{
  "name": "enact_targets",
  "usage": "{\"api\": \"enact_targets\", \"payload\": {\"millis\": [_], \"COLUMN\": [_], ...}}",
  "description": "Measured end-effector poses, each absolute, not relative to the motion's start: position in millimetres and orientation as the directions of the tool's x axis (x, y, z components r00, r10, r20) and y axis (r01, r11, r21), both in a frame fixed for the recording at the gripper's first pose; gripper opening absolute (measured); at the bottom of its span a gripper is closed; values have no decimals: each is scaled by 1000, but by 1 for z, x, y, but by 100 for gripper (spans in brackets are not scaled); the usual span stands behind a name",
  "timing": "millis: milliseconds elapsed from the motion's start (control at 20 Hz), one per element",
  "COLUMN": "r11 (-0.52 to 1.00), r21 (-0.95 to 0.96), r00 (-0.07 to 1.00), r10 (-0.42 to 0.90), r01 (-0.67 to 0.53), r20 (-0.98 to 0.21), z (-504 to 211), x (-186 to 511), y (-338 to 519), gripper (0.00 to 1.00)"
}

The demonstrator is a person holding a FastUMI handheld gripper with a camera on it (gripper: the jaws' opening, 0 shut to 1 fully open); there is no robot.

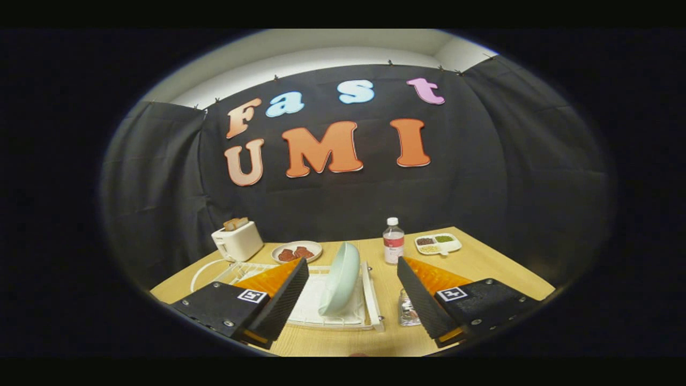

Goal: Take the plate from the dish rack, then take the spoon from the basket and place it into the plate.

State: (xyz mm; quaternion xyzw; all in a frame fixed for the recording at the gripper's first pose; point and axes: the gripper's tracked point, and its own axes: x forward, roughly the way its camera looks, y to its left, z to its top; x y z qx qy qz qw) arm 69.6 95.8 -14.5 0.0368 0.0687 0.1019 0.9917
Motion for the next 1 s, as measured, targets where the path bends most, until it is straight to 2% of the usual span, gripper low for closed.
{"api": "enact_targets", "payload": {"millis": [600, 1000], "r11": [992, 995], "r21": [20, -9], "r00": [956, 932], "r10": [122, 93], "r01": [-121, -103], "r20": [-268, -349], "z": [-66, -100], "x": [144, 159], "y": [109, 130], "gripper": [99, 99]}}
